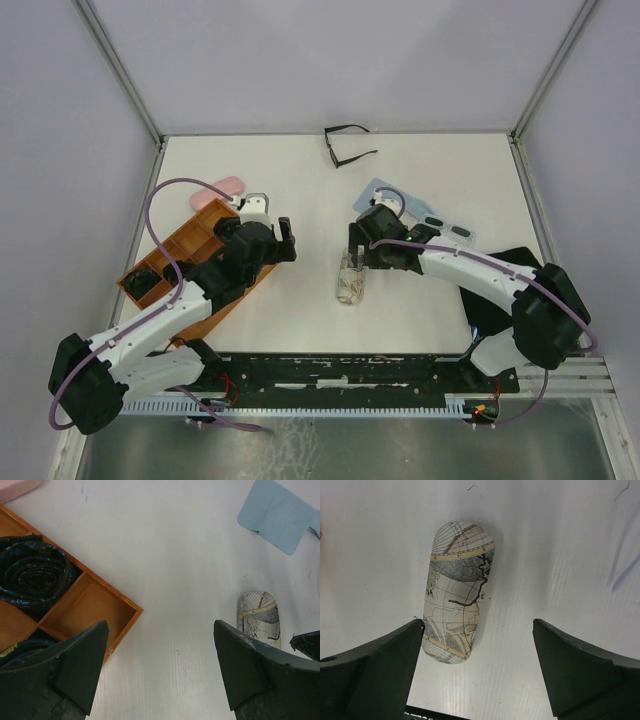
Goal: Organize the sunglasses
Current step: Pick up the sunglasses case from the center of the board.
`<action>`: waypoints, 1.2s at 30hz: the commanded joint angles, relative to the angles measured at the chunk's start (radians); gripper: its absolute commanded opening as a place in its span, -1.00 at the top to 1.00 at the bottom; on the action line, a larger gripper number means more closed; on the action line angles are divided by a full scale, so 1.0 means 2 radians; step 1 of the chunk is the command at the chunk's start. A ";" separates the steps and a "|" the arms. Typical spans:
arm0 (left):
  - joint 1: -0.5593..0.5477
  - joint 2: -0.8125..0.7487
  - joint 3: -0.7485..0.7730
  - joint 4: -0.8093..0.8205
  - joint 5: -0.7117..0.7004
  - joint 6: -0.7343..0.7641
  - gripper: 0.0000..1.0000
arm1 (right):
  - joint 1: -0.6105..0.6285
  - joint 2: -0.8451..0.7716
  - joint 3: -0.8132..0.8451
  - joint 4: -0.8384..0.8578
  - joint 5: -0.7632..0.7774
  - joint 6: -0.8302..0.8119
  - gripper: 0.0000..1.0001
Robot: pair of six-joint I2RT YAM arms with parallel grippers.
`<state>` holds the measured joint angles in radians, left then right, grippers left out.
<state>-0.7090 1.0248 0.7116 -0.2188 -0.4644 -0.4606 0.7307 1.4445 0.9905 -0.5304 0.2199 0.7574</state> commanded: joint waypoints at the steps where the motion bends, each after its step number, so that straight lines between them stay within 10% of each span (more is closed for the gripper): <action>1: 0.000 -0.021 -0.014 0.056 -0.016 0.026 -0.85 | 0.032 0.031 0.040 0.010 0.063 -0.009 -0.99; 36: -0.001 -0.019 -0.030 0.076 0.028 0.025 -0.84 | 0.083 0.137 0.035 0.075 0.093 0.038 -0.70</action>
<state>-0.7090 1.0161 0.6586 -0.1249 -0.4110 -0.4503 0.8932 1.7180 1.0626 -0.4122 0.3935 0.8330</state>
